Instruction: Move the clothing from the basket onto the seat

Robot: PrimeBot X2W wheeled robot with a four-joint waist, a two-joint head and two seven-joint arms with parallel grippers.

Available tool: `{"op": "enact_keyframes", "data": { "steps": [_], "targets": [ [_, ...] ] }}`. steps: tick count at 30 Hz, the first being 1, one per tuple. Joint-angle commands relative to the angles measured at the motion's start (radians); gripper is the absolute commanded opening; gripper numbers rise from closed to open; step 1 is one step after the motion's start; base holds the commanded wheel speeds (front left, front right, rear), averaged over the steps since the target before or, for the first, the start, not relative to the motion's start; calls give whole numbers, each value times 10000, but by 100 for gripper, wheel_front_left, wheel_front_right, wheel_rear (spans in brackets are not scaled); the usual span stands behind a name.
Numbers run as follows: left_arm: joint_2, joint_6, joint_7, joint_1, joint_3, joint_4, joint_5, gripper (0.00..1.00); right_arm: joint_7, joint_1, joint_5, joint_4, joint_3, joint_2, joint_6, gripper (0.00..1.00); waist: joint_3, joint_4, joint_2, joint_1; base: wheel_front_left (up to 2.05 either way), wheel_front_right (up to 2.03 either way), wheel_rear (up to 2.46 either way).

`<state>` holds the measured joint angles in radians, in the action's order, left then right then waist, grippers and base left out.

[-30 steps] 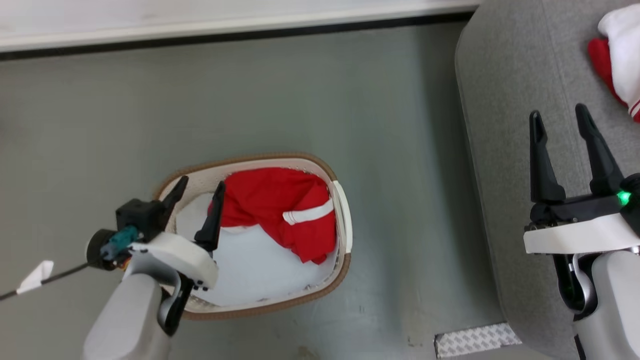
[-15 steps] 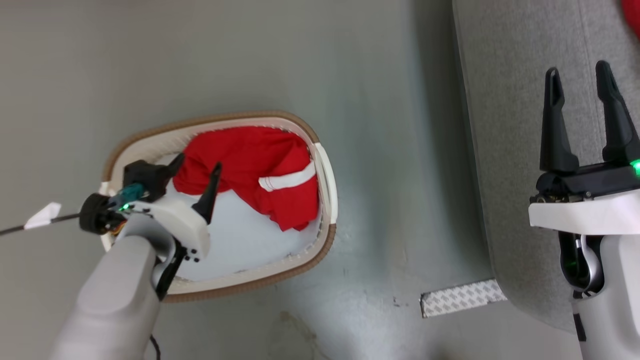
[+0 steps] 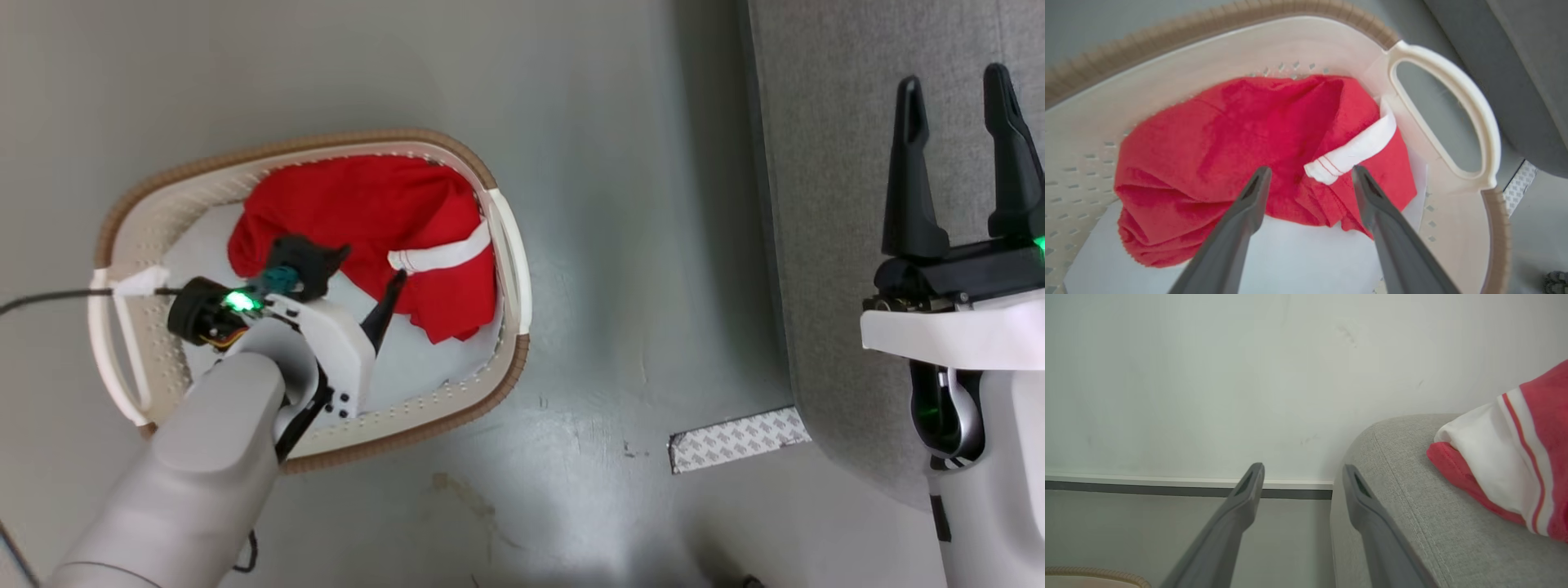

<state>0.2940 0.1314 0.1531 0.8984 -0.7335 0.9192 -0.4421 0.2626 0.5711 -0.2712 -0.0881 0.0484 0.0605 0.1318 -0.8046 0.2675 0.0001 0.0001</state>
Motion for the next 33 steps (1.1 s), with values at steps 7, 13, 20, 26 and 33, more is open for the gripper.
{"op": "enact_keyframes", "data": {
  "steps": [7, 13, 20, 26, 33],
  "targets": [
    [496, -17, -367, 719, -1729, 0, -1073, 100, 31, 280, 102, 93, 148, -101, -24, 100, -543, 245, -1, -1, 0, 0, 0],
    [632, -17, -543, 1232, -2669, 40, -1819, 100, 31, 382, -57, 81, 221, -110, -23, 100, -818, 387, -1, -1, 0, 0, 0],
    [914, -16, -665, 1843, -4030, -60, -2893, 100, 31, 458, -283, 96, 412, -109, -23, 100, -1176, 651, -1, -1, 0, 0, 0],
    [1171, -16, -1301, 2073, -5053, -193, -3964, 100, 31, 489, -369, 99, 494, -110, -23, 100, -1344, 805, -1, -1, 0, 0, 0],
    [1210, -16, -1163, 2352, -5365, -82, -4475, 100, 31, 557, -463, 174, 600, -111, -23, 100, -1535, 933, -1, -1, 0, 0, 0]
  ]
}}
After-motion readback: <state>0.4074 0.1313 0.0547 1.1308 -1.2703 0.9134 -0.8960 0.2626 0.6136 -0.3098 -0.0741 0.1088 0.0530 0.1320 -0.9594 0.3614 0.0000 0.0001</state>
